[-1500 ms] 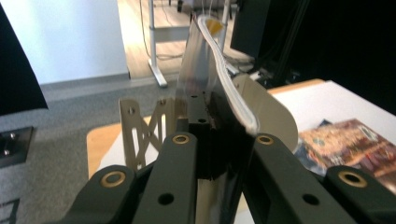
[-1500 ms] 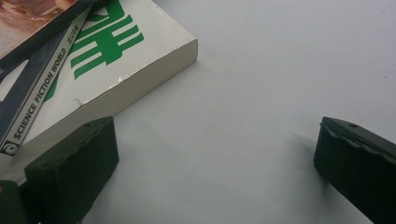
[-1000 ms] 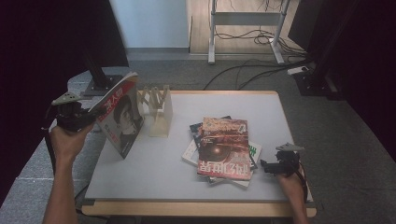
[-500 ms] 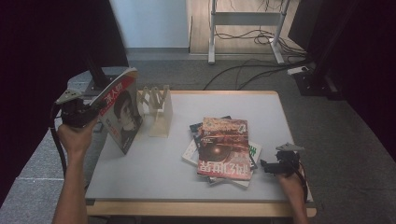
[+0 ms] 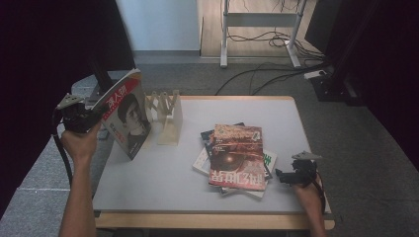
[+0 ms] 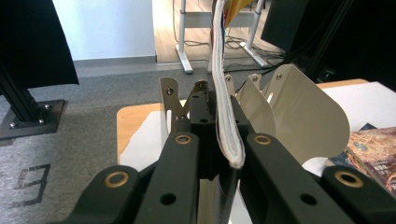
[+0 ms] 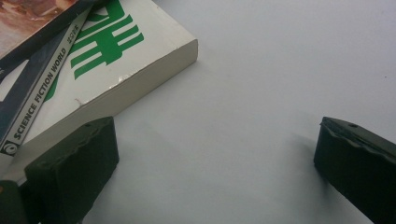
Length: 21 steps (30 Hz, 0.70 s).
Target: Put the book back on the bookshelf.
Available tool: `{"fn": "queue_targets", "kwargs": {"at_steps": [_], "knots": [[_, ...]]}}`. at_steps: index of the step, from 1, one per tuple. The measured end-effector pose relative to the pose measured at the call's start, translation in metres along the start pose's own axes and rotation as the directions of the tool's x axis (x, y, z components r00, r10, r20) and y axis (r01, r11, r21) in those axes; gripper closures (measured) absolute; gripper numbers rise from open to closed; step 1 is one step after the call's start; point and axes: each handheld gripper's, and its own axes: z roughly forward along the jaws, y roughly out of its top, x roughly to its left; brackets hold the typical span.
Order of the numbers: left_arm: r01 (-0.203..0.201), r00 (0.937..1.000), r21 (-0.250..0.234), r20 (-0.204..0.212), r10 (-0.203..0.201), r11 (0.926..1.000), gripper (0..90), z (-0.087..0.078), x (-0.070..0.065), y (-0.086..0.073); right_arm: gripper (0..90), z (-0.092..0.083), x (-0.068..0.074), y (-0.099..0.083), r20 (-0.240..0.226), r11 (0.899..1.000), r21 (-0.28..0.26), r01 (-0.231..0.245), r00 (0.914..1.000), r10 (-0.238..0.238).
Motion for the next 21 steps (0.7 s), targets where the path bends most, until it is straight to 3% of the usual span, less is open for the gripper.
{"fn": "queue_targets", "kwargs": {"at_steps": [4,8,21], "knots": [[0.013,0.9999,-0.001,-0.006,-0.013,0.9999,85.9,-0.001,0.003,-0.001,0.0,0.0,0.0,0.0,0.0,1.0,0.0,0.0,1.0,0.0],[-0.006,0.9999,0.007,-0.016,0.006,1.0,83.2,-0.001,0.003,-0.001,0.0,0.0,0.0,0.0,0.001,1.0,0.0,0.0,1.0,0.0],[-0.057,0.9984,0.029,0.007,0.056,0.998,56.8,-0.01,0.001,-0.008,0.0,0.0,0.0,0.0,0.001,1.0,0.0,0.0,1.0,0.0]]}}
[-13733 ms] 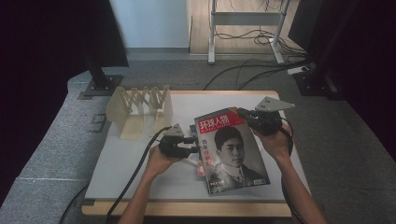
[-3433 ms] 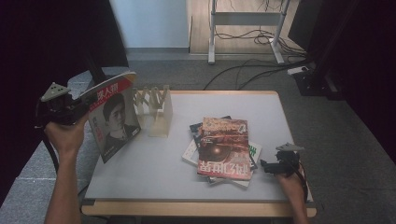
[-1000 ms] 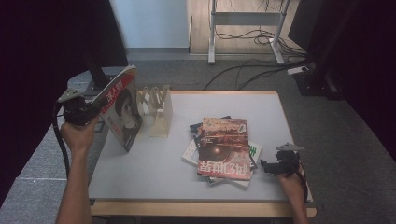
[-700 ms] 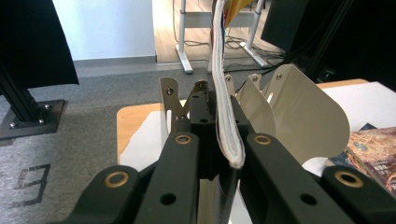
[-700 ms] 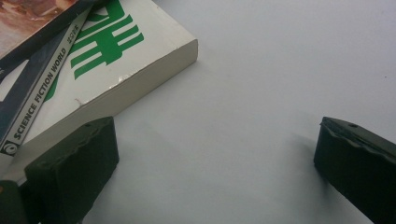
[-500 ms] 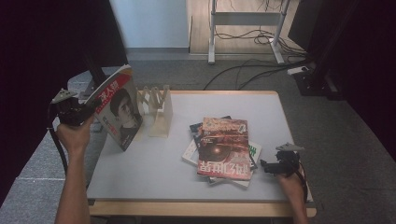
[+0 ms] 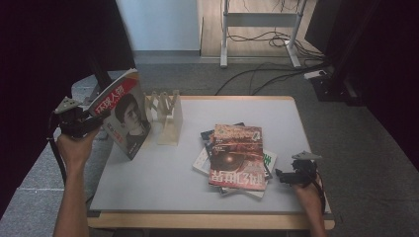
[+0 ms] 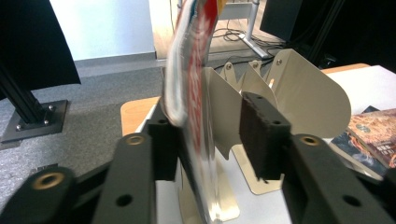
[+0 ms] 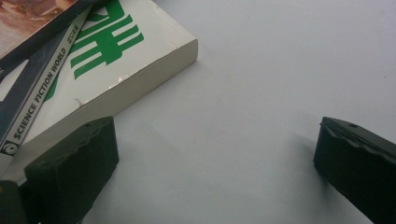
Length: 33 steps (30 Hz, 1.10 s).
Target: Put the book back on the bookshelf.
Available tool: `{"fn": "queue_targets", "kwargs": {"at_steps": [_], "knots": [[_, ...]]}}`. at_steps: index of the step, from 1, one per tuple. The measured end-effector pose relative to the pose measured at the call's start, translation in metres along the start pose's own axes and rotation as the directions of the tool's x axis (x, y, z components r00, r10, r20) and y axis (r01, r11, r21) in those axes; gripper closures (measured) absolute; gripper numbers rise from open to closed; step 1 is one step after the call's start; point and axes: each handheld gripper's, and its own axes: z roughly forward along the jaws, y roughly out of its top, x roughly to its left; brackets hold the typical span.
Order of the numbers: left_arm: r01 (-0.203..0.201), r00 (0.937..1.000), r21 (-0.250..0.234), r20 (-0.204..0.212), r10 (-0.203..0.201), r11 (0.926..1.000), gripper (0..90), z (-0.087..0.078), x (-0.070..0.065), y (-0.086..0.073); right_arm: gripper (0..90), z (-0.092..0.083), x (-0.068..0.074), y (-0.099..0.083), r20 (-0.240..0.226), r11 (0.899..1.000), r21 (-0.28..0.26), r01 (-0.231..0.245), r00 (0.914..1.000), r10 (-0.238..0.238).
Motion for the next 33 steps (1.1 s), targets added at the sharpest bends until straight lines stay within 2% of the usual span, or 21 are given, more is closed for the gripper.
{"fn": "queue_targets", "kwargs": {"at_steps": [11,19,26,28,33], "knots": [[-0.015,0.999,0.014,0.044,0.014,0.9998,33.3,-0.008,-0.003,-0.011,0.0,0.0,0.0,0.0,0.001,1.0,-0.001,0.0,1.0,0.0],[-0.034,0.9978,0.027,0.058,0.032,0.9991,15.3,-0.012,-0.008,-0.021,0.0,0.0,0.0,0.0,0.001,1.0,-0.001,0.0,1.0,0.0],[-0.039,0.9945,0.04,0.099,0.035,0.9985,8.2,-0.018,-0.016,-0.026,0.0,0.0,0.0,0.0,0.001,1.0,-0.001,0.0,1.0,0.0],[-0.051,0.9925,0.048,0.113,0.046,0.9975,6.4,-0.02,-0.02,-0.029,0.0,0.0,0.0,0.0,0.0,1.0,-0.001,0.0,1.0,0.0],[-0.047,0.99,0.048,0.135,0.04,0.9977,5.2,-0.028,-0.027,-0.033,0.0,0.0,0.0,0.0,0.001,1.0,-0.001,0.0,1.0,0.0]]}}
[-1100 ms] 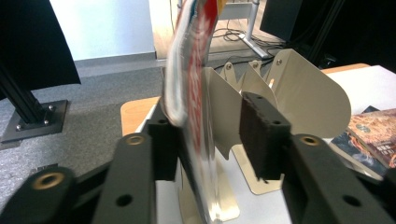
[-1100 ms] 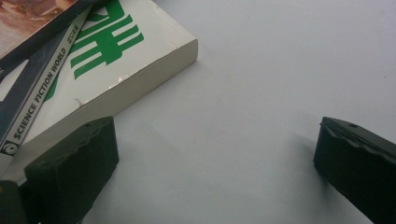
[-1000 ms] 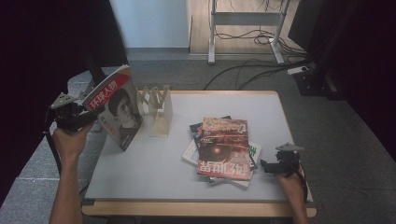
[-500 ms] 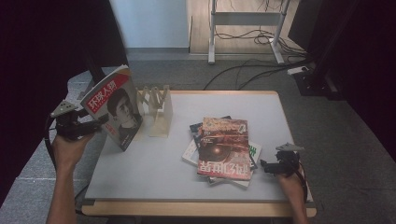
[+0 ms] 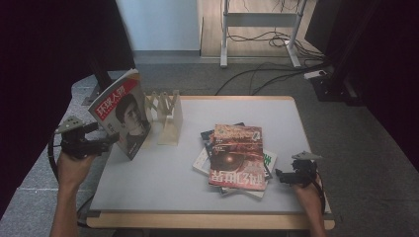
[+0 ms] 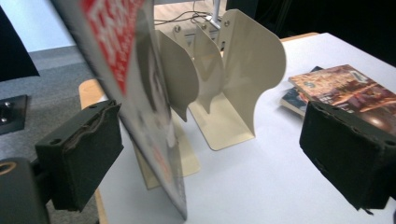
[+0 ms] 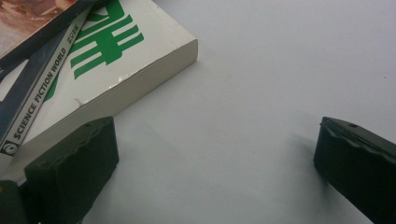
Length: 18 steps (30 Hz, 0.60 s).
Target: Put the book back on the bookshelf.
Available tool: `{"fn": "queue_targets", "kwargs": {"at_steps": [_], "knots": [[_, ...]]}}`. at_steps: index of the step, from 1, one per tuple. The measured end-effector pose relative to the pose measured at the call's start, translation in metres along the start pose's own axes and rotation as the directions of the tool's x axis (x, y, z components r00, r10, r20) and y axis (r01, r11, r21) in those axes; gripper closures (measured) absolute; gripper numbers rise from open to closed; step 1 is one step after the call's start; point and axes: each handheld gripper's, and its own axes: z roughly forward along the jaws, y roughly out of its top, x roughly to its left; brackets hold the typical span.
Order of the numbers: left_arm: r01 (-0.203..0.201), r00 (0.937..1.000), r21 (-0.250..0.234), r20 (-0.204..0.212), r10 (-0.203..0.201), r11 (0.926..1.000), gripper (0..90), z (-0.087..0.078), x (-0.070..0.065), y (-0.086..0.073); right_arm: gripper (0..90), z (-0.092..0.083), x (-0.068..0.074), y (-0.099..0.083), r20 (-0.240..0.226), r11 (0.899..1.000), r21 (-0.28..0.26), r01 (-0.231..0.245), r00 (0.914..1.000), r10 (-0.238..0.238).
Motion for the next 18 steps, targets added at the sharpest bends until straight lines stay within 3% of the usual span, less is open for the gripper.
{"fn": "queue_targets", "kwargs": {"at_steps": [8,18], "knots": [[-0.023,0.9995,-0.001,0.021,0.023,0.9997,0.8,-0.005,-0.016,-0.007,0.0,0.0,0.0,0.0,0.0,1.0,0.0,0.0,1.0,0.0],[-0.082,0.9944,0.012,0.069,0.081,0.9966,0.0,0.012,-0.036,-0.01,0.0,0.0,0.0,0.0,0.0,1.0,0.0,0.001,1.0,-0.001]]}}
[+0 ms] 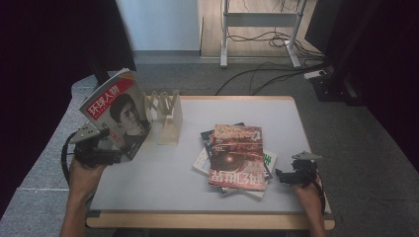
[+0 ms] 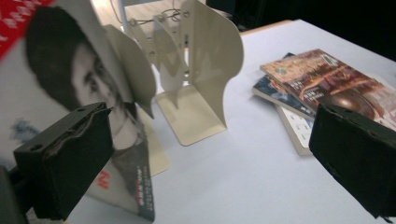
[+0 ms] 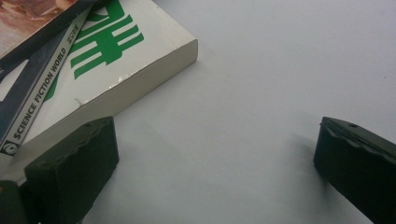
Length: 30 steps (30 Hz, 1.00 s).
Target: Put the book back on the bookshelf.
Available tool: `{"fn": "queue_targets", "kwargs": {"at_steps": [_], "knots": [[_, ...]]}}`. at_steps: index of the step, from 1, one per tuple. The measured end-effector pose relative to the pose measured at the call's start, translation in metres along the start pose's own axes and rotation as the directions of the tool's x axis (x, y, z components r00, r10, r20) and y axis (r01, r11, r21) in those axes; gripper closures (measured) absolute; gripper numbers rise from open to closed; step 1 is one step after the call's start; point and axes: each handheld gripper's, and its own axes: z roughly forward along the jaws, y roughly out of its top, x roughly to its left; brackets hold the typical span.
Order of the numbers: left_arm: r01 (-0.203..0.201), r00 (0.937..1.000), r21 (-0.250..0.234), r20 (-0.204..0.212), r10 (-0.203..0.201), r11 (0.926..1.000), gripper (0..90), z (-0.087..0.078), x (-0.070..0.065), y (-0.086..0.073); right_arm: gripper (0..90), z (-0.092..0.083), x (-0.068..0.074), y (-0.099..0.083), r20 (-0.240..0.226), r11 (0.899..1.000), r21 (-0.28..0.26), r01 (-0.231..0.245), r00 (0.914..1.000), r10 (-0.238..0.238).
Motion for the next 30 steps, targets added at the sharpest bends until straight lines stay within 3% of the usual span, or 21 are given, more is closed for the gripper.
{"fn": "queue_targets", "kwargs": {"at_steps": [10,22,30], "knots": [[-0.053,0.9973,0.032,0.052,0.052,0.9981,0.0,0.028,-0.019,-0.006,0.0,0.0,0.0,0.0,0.0,1.0,0.0,0.0,1.0,0.0],[-0.063,0.9899,0.086,0.132,0.051,0.9943,0.0,0.066,-0.036,-0.029,0.0,0.0,0.0,0.0,0.0,1.0,0.0,0.0,1.0,0.0],[-0.1,0.9842,0.137,0.159,0.078,0.9855,0.0,0.092,-0.052,-0.042,0.0,0.0,0.0,0.0,0.0,1.0,-0.001,0.001,1.0,-0.001]]}}
